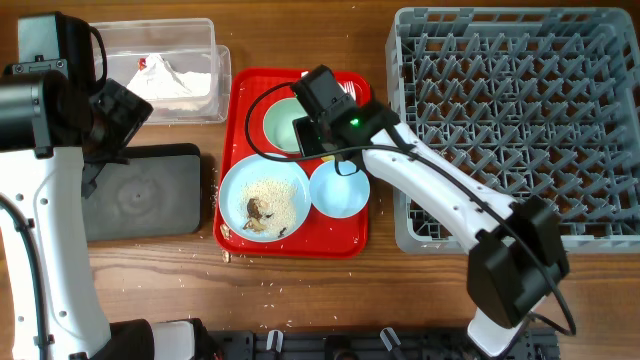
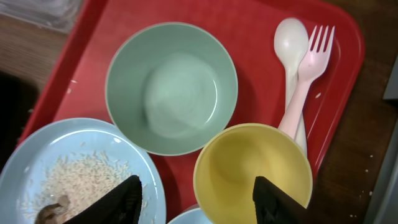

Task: Sort waste into correct bins and load items into the dishwasher rack
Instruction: 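Reach the right gripper to the yellow cup and grasp it, then carry the yellow cup to the dish rack and set it down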

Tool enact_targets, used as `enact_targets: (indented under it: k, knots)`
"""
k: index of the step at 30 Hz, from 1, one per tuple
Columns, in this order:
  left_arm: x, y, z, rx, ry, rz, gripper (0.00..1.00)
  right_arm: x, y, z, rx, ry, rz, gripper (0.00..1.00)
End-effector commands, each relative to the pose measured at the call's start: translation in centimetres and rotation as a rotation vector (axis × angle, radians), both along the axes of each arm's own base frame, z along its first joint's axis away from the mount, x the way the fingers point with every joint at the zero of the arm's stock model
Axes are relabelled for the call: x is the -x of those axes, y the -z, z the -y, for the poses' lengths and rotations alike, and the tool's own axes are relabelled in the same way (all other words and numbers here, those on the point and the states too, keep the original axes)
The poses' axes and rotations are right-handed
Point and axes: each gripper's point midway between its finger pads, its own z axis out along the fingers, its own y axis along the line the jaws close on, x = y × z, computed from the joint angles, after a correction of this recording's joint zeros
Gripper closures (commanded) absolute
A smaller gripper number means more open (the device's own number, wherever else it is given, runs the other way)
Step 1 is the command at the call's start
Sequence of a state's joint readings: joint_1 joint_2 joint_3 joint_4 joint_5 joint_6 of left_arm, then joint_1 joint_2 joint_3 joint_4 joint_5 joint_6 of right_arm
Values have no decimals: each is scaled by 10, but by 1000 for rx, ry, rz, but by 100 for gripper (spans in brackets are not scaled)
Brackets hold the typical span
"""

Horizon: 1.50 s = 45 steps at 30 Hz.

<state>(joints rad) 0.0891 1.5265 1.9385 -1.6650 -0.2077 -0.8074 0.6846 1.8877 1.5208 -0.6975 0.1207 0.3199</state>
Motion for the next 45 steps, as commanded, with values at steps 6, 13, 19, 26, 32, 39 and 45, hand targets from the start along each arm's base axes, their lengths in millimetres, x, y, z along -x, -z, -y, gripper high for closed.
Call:
enact_targets:
  k: [6, 13, 19, 26, 32, 39, 45]
  knots:
    - [0, -1, -2, 6, -21, 9, 0, 4, 45, -6, 57, 14, -72, 52]
    - [0, -1, -2, 5, -21, 9, 0, 9, 52, -8, 72, 4, -88, 66]
    - [0, -1, -2, 5, -21, 9, 0, 10, 56, -8, 69, 20, -97, 78]
    - [0, -1, -2, 5, -21, 9, 0, 8, 42, -7, 66, 24, -88, 96]
    - [0, -1, -2, 6, -21, 9, 0, -5, -23, 8, -8, 67, 6, 96]
    - [0, -1, -2, 6, -21, 9, 0, -39, -149, 121, -293, 206, 138, 96]
    - [0, -1, -2, 5, -21, 9, 0, -40, -166, 225, -807, 79, 5, 96]
